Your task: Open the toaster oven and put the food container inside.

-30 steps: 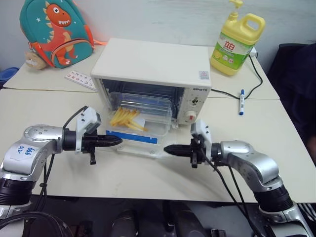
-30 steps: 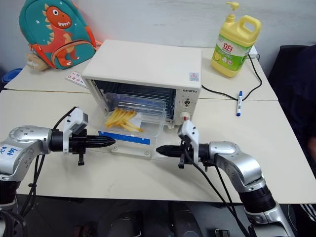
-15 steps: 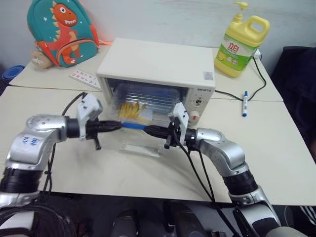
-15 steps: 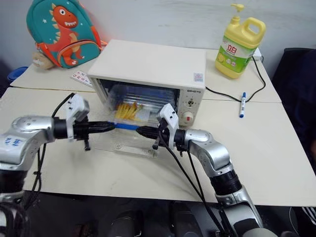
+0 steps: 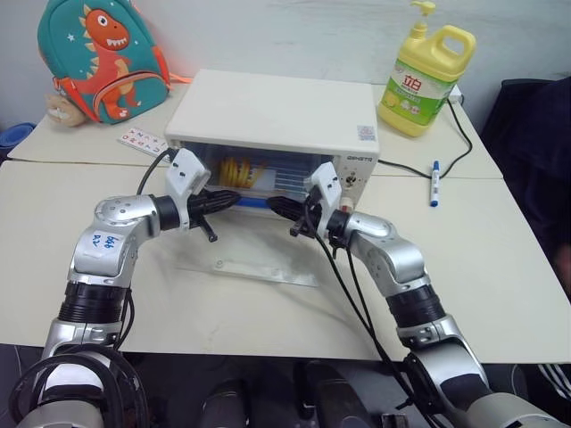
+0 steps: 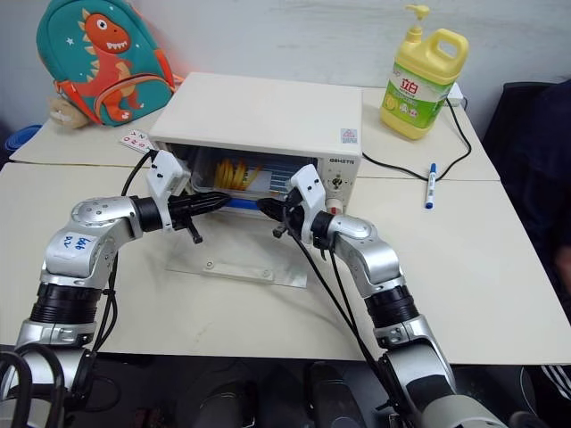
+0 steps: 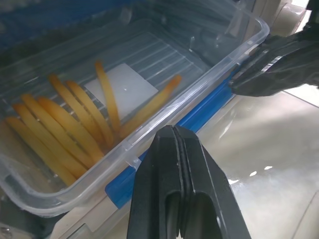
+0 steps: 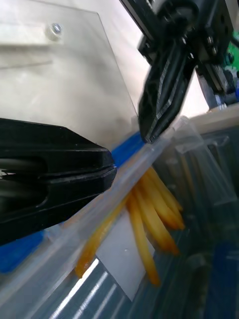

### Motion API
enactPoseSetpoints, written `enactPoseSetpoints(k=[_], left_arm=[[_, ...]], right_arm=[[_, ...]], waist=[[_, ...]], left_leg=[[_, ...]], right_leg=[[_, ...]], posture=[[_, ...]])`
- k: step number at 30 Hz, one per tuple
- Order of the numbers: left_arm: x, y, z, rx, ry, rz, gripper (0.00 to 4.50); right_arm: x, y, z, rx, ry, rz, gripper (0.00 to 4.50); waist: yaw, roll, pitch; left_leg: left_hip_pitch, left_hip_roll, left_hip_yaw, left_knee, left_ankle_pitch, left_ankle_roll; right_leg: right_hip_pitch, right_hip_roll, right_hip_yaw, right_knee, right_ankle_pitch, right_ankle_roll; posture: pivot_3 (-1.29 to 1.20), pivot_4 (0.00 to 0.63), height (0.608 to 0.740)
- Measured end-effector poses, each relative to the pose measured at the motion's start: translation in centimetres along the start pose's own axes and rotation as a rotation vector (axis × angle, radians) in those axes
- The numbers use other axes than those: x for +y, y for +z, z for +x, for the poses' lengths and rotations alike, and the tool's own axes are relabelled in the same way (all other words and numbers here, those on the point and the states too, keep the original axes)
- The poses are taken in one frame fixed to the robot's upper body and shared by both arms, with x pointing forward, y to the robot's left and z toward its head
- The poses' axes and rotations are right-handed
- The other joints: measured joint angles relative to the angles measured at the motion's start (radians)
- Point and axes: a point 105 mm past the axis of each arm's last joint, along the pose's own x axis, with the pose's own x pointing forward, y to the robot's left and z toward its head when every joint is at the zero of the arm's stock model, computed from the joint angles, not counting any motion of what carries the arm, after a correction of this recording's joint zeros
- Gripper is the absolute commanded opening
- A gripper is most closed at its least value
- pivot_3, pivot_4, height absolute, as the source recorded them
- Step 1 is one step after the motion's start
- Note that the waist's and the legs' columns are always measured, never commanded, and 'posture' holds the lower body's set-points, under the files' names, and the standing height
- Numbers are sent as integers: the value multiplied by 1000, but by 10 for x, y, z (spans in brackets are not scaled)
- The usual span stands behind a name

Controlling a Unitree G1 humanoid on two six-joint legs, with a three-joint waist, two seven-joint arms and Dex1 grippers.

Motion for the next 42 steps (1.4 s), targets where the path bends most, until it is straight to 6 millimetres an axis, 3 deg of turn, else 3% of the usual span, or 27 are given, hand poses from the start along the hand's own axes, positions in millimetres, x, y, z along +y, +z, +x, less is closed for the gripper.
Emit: enactPoseSetpoints(k=[2, 5, 9, 12, 15, 16, 18, 23, 27, 32, 38, 42], left_arm=[[-2, -2, -5, 9, -9, -11, 0], [-15, -11, -34, 63, -82, -41, 571], [-26, 0, -82, 114, -152, -45, 1826], [-37, 10, -127, 206, -204, -64, 2754], [-45, 19, -152, 253, -247, -80, 3609], [-51, 19, -160, 283, -275, -95, 3899], [-55, 22, -170, 296, -296, -97, 4483], [-53, 45, -181, 266, -274, -50, 4483], [-47, 59, -183, 228, -240, 12, 4483], [-34, 75, -188, 174, -170, 52, 4483], [-27, 83, -188, 140, -151, 72, 4483], [-25, 86, -188, 118, -152, 59, 4483]], right_arm=[[1, 1, -3, 6, 15, -1, 26], [12, 6, -27, 28, 98, -9, 0], [21, 3, -68, 95, 155, 0, 0], [21, -16, -110, 211, 134, 12, 0], [20, -24, -120, 233, 104, 33, 0], [18, -28, -124, 243, 82, 42, 0], [14, -37, -130, 264, 48, 61, 0], [10, -50, -128, 272, 22, 86, 0], [22, -61, -119, 282, 68, 102, 0], [24, -57, -110, 262, 92, 95, 0], [26, -39, -100, 219, 141, 60, 0], [16, -45, -107, 261, 105, 29, 0]], waist=[[1, 0, 0], [1, 0, 0], [16, 0, 0], [14, -1, 0], [1, -1, 0], [-3, 0, 0], [-7, 0, 0], [-11, 0, 0], [-13, 0, 1], [-33, 0, 1], [-27, 1, 1], [-23, 0, 1]], left_leg=[[-1, 0, 0, 0, 0, 0], [-5, 1, -1, -2, -1, -1], [-6, 0, -3, -2, -2, 0], [-4, 0, -2, -3, -3, 1], [-1, 0, -1, -3, -2, 2], [1, 0, -2, -4, -2, 2], [4, 0, -2, -4, -2, 1], [4, 0, -3, -5, -3, 1], [3, 1, -3, -6, -4, 0], [4, 2, -2, -6, -4, 0], [4, 2, -2, -6, -4, 0], [1, 1, -2, -5, -4, 0]], right_leg=[[-1, 0, 0, 0, 0, 0], [-5, 0, 0, 0, 0, 0], [-4, -2, -3, -5, -2, -1], [-2, -2, -3, -9, -2, -1], [1, -1, -2, -11, -5, -7], [3, 0, -1, -13, -11, -20], [5, 0, -2, -13, -12, -21], [7, 0, -2, -15, -12, -21], [6, 0, -2, -15, -12, -20], [6, 2, -2, -14, -3, -5], [4, 2, -2, -11, -4, -6], [2, 1, -2, -12, -4, -6]], posture=[[0, 150, 740], [0, 150, 740], [0, 150, 740], [0, 150, 740], [0, 150, 740], [0, 150, 740], [0, 150, 740], [0, 150, 740], [0, 150, 740], [0, 150, 740], [0, 150, 740], [0, 150, 740]])
